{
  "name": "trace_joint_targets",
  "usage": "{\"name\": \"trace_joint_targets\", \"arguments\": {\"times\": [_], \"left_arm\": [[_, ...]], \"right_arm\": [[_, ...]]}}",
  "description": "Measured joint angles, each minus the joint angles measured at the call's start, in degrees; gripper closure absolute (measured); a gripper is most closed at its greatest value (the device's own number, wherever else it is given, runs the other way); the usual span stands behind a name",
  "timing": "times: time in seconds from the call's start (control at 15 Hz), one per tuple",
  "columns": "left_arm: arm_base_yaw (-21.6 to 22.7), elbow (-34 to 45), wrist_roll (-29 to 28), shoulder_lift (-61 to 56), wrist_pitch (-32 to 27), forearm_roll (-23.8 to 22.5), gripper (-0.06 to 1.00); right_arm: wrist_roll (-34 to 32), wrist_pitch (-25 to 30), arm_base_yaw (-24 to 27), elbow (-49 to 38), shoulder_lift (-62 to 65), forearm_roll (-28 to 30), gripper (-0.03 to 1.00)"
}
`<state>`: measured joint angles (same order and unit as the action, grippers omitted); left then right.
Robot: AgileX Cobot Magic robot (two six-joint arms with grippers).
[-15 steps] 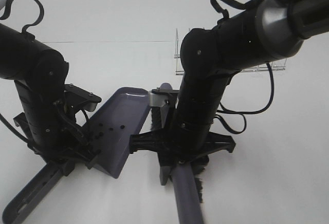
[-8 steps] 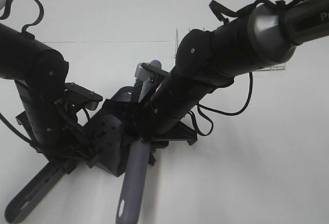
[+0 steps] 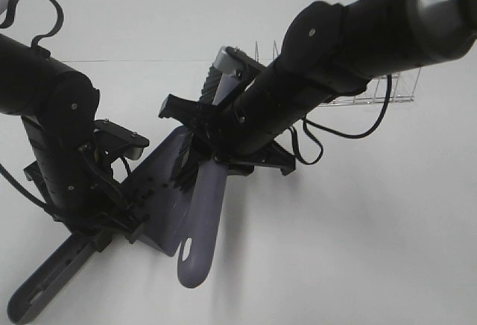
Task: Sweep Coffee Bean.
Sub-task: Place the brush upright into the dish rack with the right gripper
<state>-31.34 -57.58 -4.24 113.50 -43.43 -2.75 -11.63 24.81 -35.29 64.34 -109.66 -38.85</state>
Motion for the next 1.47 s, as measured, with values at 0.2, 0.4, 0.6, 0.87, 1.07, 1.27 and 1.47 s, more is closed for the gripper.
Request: {"name": "trace_joint_targets", "arguments": {"times": [0.2,0.4,0.6,0.87,1.07,1.27,1.47], "left_arm": [[0.0,0.0,0.0,0.0,0.17,0.29,0.63],[0.0,0.0,0.0,0.0,1.26,2.12,0.63],[0.0,-0.57,-1.2,0.11,1.95,4.3,0.63],[0.0,-2.92,-2.64,1.03,1.78,4.81,0.63],[0.0,-5.39,-3.27,1.2,0.97,5.56,0.63],[0.0,-5.61,-5.56,1.2,1.2,5.44,0.63],[0.0,-5.61,-5.96,1.38,2.29,5.33,0.63]], "right_arm": [[-0.57,7.73,2.75,0.0,3.04,5.67,0.68],[-1.6,17.7,6.93,0.0,6.3,13.24,0.68],[-2.12,26.07,12.38,0.0,11.46,20.23,0.68],[-2.52,36.15,15.13,0.0,12.26,31.23,0.68],[-5.73,40.97,15.13,0.0,12.09,40.74,0.68],[-7.22,41.71,16.33,0.0,10.14,45.44,0.68],[-6.19,40.62,19.94,0.0,7.91,45.78,0.68]]}}
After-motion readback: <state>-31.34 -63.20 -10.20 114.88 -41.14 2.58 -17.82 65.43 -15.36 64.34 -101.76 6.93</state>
